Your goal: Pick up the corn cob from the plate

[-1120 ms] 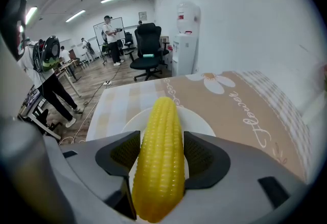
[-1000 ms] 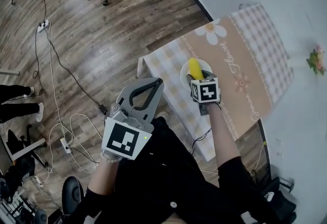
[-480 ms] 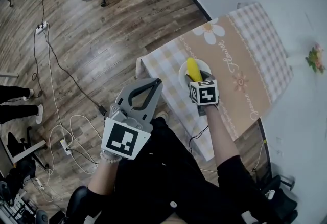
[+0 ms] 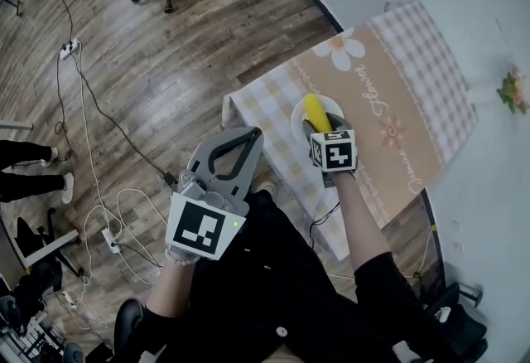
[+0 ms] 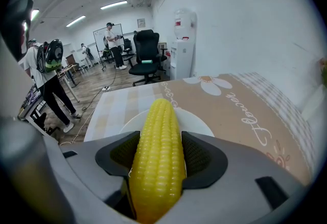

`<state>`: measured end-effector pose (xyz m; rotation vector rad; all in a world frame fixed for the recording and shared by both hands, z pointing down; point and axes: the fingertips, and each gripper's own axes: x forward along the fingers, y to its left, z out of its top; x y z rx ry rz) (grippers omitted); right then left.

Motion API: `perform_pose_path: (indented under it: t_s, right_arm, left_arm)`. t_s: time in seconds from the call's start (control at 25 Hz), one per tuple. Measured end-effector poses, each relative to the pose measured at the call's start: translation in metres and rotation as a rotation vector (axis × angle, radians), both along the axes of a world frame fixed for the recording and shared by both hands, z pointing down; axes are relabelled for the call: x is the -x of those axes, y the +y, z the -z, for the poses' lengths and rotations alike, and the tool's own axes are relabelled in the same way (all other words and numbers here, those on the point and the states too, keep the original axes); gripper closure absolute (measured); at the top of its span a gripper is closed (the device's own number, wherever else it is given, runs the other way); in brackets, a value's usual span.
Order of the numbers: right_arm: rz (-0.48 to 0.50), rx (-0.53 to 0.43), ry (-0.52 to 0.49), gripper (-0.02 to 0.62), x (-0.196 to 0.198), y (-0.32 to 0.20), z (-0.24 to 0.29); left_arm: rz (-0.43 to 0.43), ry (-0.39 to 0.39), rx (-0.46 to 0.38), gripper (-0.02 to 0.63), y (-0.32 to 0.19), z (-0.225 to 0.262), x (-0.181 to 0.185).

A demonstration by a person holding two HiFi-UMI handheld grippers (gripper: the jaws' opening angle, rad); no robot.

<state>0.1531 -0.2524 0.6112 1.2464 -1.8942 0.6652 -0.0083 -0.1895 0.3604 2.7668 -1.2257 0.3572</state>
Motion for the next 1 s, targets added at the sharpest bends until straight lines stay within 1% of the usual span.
perform_pose_path:
  t_s: [0.4,0.68,1.0]
  right_arm:
    - [-0.026,-0.013,-0.039,0.337,-0.006,0.003,0.010]
    - [-0.044,-0.035,-0.066,0.337,-0.010,0.004,0.019]
    - [-0.089,-0.075,-0.112,0.337,-0.013,0.006,0.039]
  left_arm:
    - [-0.018,-0.002,-0.014,0.592,0.002,0.006,-0.008]
    - [-0.035,-0.003,-0.016,0.592,0.003,0.007,-0.015]
    - [-0.062,-0.003,-0.023,0.592,0.005,0.012,-0.022]
